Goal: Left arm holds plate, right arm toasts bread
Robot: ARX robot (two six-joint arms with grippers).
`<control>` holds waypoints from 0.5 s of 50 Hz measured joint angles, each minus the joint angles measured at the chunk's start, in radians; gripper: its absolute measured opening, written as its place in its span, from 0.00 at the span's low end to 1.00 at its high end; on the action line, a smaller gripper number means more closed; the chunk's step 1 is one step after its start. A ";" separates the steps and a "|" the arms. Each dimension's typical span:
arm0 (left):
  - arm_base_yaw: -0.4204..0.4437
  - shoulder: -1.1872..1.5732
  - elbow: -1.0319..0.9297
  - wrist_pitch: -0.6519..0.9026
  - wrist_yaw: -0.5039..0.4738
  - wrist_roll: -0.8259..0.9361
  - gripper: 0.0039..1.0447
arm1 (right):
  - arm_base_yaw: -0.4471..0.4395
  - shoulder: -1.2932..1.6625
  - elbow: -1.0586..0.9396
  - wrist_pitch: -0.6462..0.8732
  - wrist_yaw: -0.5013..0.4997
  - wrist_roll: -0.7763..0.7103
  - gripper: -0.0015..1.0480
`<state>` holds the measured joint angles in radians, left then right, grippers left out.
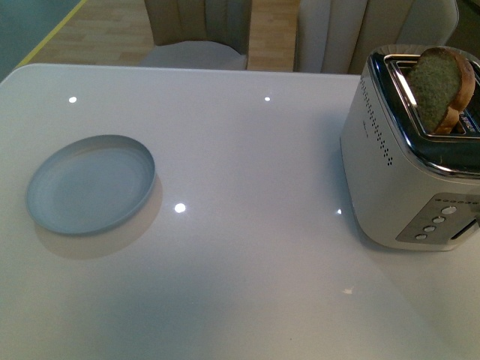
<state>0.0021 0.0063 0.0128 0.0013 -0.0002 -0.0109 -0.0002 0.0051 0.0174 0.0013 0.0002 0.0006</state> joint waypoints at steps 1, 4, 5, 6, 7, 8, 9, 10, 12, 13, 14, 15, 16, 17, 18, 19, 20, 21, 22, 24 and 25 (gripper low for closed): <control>0.000 0.000 0.000 0.000 0.000 0.000 0.61 | 0.000 0.000 0.000 0.000 0.000 0.000 0.92; 0.000 0.000 0.000 0.000 0.000 0.000 0.71 | 0.000 0.000 0.000 0.000 0.000 0.000 0.92; 0.000 0.000 0.000 0.000 0.000 0.000 0.75 | 0.000 0.000 0.000 0.000 0.000 0.000 0.92; 0.000 0.000 0.000 0.000 0.000 0.000 0.78 | 0.000 0.000 0.000 0.000 0.000 0.000 0.92; 0.000 0.000 0.000 0.000 0.000 0.000 0.80 | 0.000 0.000 0.000 0.000 0.000 0.000 0.92; 0.000 0.000 0.000 0.000 0.000 0.000 0.83 | 0.000 0.000 0.000 0.000 0.000 0.000 0.92; 0.000 0.000 0.000 0.000 0.000 0.000 0.86 | 0.000 0.000 0.000 0.000 0.000 0.000 0.92; 0.000 0.000 0.000 0.000 0.000 0.000 0.91 | 0.000 0.000 0.000 0.000 0.000 0.000 0.92; 0.000 0.000 0.000 0.000 0.000 0.002 0.95 | 0.000 0.000 0.000 0.000 0.000 0.000 0.92; 0.000 0.000 0.000 0.000 0.000 0.002 0.94 | 0.000 0.000 0.000 0.000 0.000 0.000 0.92; 0.000 0.000 0.000 0.000 0.000 0.002 0.93 | 0.000 0.000 0.000 0.000 0.000 0.000 0.92; 0.000 0.000 0.000 0.000 0.000 0.003 0.93 | 0.000 0.000 0.000 0.000 0.000 0.000 0.92; 0.000 0.000 0.000 0.000 0.000 0.003 0.93 | 0.000 0.000 0.000 0.000 0.000 0.000 0.92; 0.000 0.000 0.000 0.000 0.000 0.003 0.93 | 0.000 0.000 0.000 0.000 0.000 0.000 0.92; 0.000 0.000 0.000 0.000 0.000 0.003 0.93 | 0.000 0.000 0.000 0.000 0.000 0.000 0.92; 0.000 0.000 0.000 0.000 0.000 0.003 0.93 | 0.000 0.000 0.000 0.000 0.000 0.000 0.92; 0.000 0.000 0.000 0.000 0.000 0.003 0.93 | 0.000 0.000 0.000 0.000 0.000 0.000 0.92; 0.000 0.000 0.000 0.000 0.000 0.003 0.93 | 0.000 0.000 0.000 0.000 0.000 0.000 0.92; 0.000 0.000 0.000 0.000 0.000 0.003 0.93 | 0.000 0.000 0.000 0.000 0.000 0.000 0.92; 0.000 0.000 0.000 0.000 0.000 0.003 0.93 | 0.000 0.000 0.000 0.000 0.000 0.000 0.92; 0.000 0.000 0.000 0.000 0.000 0.003 0.93 | 0.000 0.000 0.000 0.000 0.000 0.000 0.92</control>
<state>0.0021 0.0063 0.0128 0.0013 -0.0002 -0.0082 -0.0002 0.0051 0.0174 0.0013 0.0002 0.0006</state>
